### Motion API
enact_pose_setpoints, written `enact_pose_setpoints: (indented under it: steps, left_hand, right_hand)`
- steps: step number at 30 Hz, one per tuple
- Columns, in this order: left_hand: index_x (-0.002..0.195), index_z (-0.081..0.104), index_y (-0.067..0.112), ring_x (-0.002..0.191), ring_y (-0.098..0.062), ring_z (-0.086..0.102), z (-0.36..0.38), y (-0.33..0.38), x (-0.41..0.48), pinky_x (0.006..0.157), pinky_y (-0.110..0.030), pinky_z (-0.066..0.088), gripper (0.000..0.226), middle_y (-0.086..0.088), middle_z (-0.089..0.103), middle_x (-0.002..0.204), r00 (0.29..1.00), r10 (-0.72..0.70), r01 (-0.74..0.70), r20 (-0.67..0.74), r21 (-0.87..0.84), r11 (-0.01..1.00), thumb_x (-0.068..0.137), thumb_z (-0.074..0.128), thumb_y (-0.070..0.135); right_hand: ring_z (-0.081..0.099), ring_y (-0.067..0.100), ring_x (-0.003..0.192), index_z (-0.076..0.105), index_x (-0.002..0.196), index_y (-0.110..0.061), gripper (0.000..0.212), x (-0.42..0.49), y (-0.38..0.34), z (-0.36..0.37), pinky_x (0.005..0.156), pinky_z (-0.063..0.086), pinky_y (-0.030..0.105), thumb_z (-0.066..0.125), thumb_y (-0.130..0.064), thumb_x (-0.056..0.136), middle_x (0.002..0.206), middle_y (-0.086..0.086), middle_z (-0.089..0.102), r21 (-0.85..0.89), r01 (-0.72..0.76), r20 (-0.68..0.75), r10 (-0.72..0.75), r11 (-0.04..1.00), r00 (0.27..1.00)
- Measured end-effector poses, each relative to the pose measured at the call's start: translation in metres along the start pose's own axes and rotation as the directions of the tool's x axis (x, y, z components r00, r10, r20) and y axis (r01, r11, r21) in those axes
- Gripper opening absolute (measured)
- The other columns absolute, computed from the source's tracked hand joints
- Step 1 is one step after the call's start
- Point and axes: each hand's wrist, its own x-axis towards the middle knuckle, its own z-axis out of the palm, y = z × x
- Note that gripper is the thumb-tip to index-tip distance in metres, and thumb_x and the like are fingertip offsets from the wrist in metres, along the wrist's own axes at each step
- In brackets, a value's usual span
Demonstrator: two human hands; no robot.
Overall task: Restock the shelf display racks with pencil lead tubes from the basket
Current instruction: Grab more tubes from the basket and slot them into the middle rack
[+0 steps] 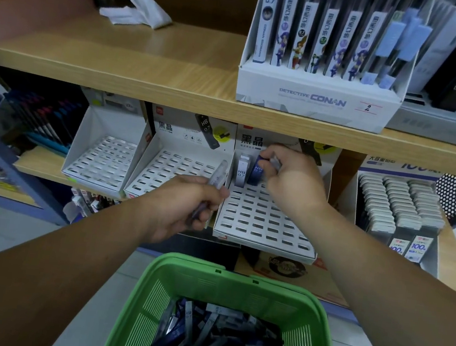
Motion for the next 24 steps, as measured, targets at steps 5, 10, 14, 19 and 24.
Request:
enact_pose_setpoints:
  steps: [5,10,14,19,24]
  left_hand:
    - [0.124,0.068,0.017,0.064,-0.013,0.055,-0.001,0.002,-0.009,0.055,-0.029,0.047,0.022,-0.004,0.067,0.087,0.989,-0.015,0.01,0.145,0.033,0.999,0.104,0.059,0.018]
    - [0.124,0.068,0.02,0.065,-0.013,0.057,-0.005,0.001,-0.012,0.054,-0.028,0.047,0.022,-0.004,0.069,0.09,0.983,0.01,-0.019,0.182,0.048,0.999,0.105,0.058,0.026]
    - [0.124,0.068,0.018,0.064,-0.013,0.056,-0.003,0.002,-0.011,0.052,-0.027,0.046,0.022,-0.004,0.069,0.088,0.981,0.011,-0.025,0.195,0.068,0.997,0.105,0.058,0.023]
    - [0.124,0.066,0.019,0.063,-0.013,0.055,-0.002,0.002,-0.012,0.052,-0.025,0.043,0.022,-0.003,0.07,0.09,0.985,0.023,-0.042,0.172,0.106,0.994,0.105,0.058,0.025]
    - [0.128,0.061,0.015,0.063,-0.013,0.057,-0.001,0.003,-0.012,0.049,-0.024,0.042,0.025,-0.005,0.073,0.092,0.986,0.031,-0.052,0.161,0.123,0.991,0.106,0.057,0.026]
  right_hand:
    - [0.06,0.028,0.113,0.066,0.125,-0.034,0.032,0.0,-0.005,0.006,0.089,0.054,0.041,0.06,-0.017,0.098,0.126,0.0,0.067,-0.208,0.101,0.036,-0.096,0.973,0.995]
    - [0.061,0.025,0.118,0.069,0.125,-0.035,0.029,0.0,0.001,0.006,0.098,0.053,0.04,0.056,-0.024,0.102,0.13,-0.001,0.069,-0.065,0.009,0.01,-0.009,0.998,1.0]
    - [0.065,0.018,0.112,0.075,0.108,-0.032,0.017,0.003,0.008,0.004,0.103,0.051,0.037,0.066,-0.021,0.098,0.114,-0.006,0.073,0.275,-0.144,-0.019,0.155,0.95,0.988]
    - [0.065,0.015,0.108,0.07,0.102,-0.041,0.018,0.004,0.003,0.008,0.098,0.055,0.039,0.068,-0.024,0.096,0.112,-0.009,0.073,0.251,-0.086,-0.005,0.09,0.964,0.996]
    - [0.061,0.023,0.112,0.069,0.117,-0.038,0.019,0.003,0.001,0.007,0.091,0.053,0.037,0.061,-0.035,0.1,0.122,-0.003,0.069,-0.068,-0.002,0.039,0.005,0.998,0.999]
